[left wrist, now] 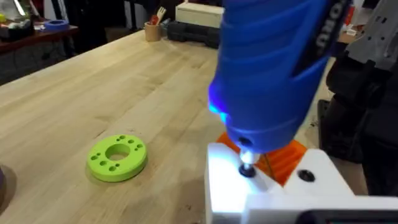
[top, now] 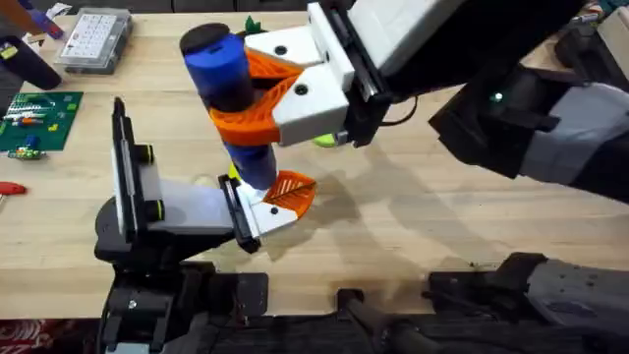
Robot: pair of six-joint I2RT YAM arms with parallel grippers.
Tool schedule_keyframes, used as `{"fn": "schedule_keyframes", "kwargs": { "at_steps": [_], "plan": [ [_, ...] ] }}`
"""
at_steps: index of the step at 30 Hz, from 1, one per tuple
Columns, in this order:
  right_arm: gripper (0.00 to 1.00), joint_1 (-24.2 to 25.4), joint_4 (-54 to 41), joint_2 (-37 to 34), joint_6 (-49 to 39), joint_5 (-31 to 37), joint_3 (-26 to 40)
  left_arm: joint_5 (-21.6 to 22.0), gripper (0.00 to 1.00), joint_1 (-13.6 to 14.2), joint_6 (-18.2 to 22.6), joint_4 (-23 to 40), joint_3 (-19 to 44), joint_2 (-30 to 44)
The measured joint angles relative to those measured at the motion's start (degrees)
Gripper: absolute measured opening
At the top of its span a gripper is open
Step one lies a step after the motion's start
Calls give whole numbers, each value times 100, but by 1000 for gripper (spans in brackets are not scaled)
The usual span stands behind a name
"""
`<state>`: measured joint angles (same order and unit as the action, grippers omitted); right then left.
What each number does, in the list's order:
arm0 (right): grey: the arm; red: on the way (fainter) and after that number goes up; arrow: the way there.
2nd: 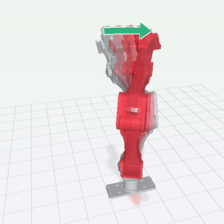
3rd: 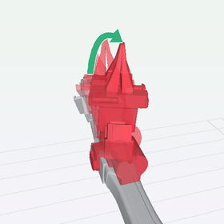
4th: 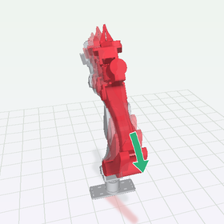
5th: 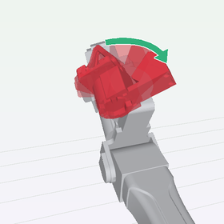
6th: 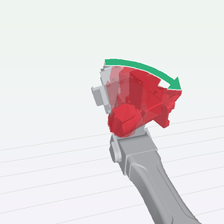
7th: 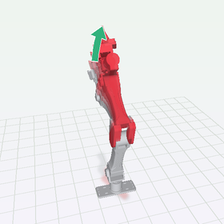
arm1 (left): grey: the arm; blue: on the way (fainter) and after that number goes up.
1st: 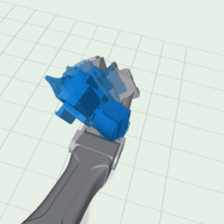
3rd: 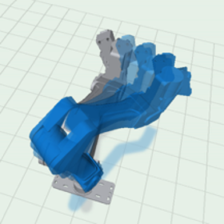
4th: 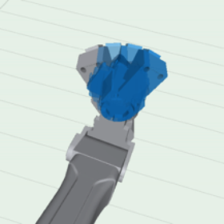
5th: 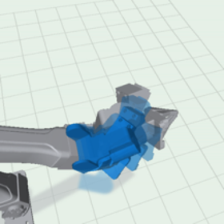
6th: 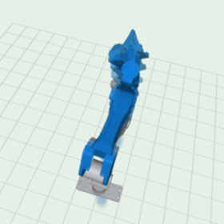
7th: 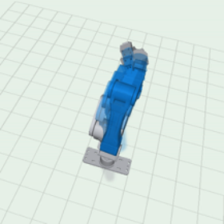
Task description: Pick up the gripper from the table and insert it into the empty holder that is missing its gripper. Then pick up a screw, insert it into the mounting hole, and use the screwdriver to tighten it. Finally, clean up the table by picking up the vegetable and placing it into the bucket.
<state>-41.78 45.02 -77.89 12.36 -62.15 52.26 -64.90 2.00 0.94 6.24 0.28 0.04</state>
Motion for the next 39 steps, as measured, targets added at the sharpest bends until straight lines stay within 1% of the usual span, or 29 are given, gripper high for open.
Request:
{"fn": "schedule_keyframes", "kwargs": {
  "at_steps": [4,6,8,10,13,15,18,22,25,31,34,37,39],
  "plan": [
    [39,-3,394,-91,361,11,13,-1,16,0,11,8,2,0],
    [37,19,403,-116,604,15,176,-3,16,0,10,18,2,0],
    [39,85,56,-137,785,-86,632,-5,16,0,12,18,2,0],
    [38,162,-399,-157,863,-143,1240,-5,16,0,12,20,2,0],
    [39,250,-1093,-123,742,-219,2042,-5,16,0,12,18,2,2],
    [38,263,-1377,-75,627,-265,2342,-7,16,0,12,20,4,2],
    [39,263,-1512,-33,497,-345,2435,-7,16,0,10,20,4,0],
    [37,286,-1990,-50,288,-420,2446,-7,16,0,12,18,4,0],
    [39,355,-2525,-50,-3,-455,2446,-7,16,0,12,20,4,0],
    [39,689,-4127,-50,-903,-309,2446,-9,16,0,11,20,4,2],
    [37,946,-4924,-52,-1437,-63,2459,-12,16,0,12,20,4,0],
    [39,1183,-5937,-50,-2049,277,2542,-16,16,0,12,20,4,0],
    [37,1279,-6798,-61,-2556,679,2725,-18,16,0,12,20,4,0]
  ]
}}
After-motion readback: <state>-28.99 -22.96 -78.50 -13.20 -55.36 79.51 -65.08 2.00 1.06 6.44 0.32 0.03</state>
